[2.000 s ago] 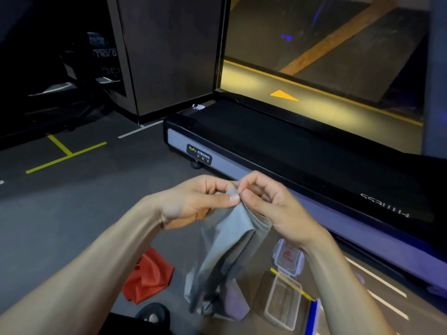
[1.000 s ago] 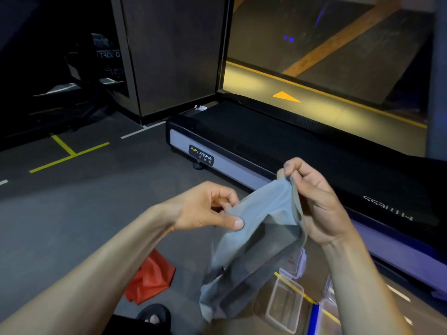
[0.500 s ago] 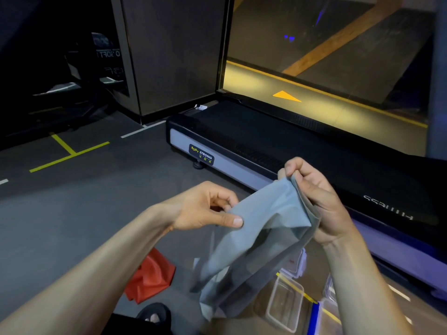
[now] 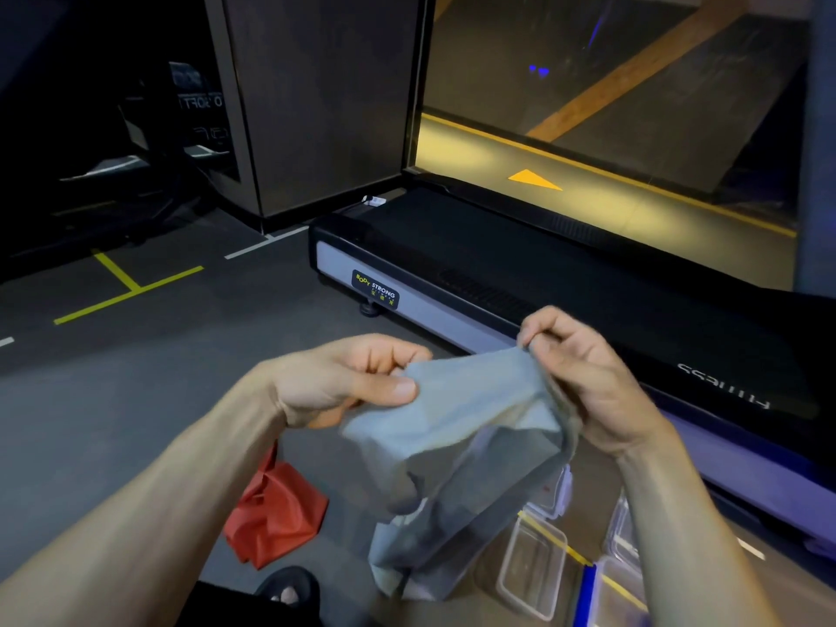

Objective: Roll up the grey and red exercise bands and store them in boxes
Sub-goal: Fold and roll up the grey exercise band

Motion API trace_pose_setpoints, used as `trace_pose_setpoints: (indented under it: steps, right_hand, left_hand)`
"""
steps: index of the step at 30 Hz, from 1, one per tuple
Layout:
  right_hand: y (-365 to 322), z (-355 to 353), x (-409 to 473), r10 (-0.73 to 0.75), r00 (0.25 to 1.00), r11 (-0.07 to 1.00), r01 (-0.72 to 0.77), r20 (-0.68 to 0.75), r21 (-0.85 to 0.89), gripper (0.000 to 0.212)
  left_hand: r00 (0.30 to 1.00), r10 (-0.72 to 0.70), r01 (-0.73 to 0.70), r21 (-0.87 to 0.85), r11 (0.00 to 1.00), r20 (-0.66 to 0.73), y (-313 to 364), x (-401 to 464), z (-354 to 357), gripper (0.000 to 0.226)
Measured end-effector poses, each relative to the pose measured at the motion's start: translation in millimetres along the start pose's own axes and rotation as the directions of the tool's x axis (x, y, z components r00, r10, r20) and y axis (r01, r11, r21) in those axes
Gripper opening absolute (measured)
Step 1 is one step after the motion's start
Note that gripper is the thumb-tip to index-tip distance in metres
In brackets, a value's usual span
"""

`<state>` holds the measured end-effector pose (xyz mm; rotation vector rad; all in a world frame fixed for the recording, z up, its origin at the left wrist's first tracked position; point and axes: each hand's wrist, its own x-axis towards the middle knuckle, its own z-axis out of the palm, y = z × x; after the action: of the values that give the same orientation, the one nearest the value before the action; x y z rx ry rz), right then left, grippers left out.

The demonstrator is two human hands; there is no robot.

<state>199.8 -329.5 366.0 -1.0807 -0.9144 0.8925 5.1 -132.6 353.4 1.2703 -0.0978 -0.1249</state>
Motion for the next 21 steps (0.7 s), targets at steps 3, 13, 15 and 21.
trace_pose_setpoints:
  steps: [3, 13, 15, 21]
  right_hand:
    - [15.0, 8.8, 2.2, 0.059, 0.991, 0.984, -0.038, 0.119, -0.175, 0.004]
    - [29.5, 21.3, 7.0, 0.032, 0.995, 0.996, -0.04, 0.098, 0.079, 0.009]
    - [26.3, 24.4, 9.0, 0.009, 0.997, 0.985, -0.021, 0.071, 0.168, 0.014]
    - [13.1, 45.1, 9.6, -0.086, 0.992, 0.948, 0.053, 0.093, 0.313, 0.004]
  left_hand:
    - [0.991, 0.128, -0.116, -0.198, 0.973, 0.048, 4.1, 1.8, 6.1, 0.033]
    - [0.983, 0.178, -0.169, -0.168, 0.971, 0.037, 6.3, 5.6, 11.4, 0.025]
    - [0.99, 0.139, -0.14, -0.088, 0.986, -0.017, 4.7, 4.8, 11.2, 0.031]
    - [0.997, 0.036, -0.044, -0.122, 0.992, -0.071, 0.5, 7.6, 8.0, 0.026]
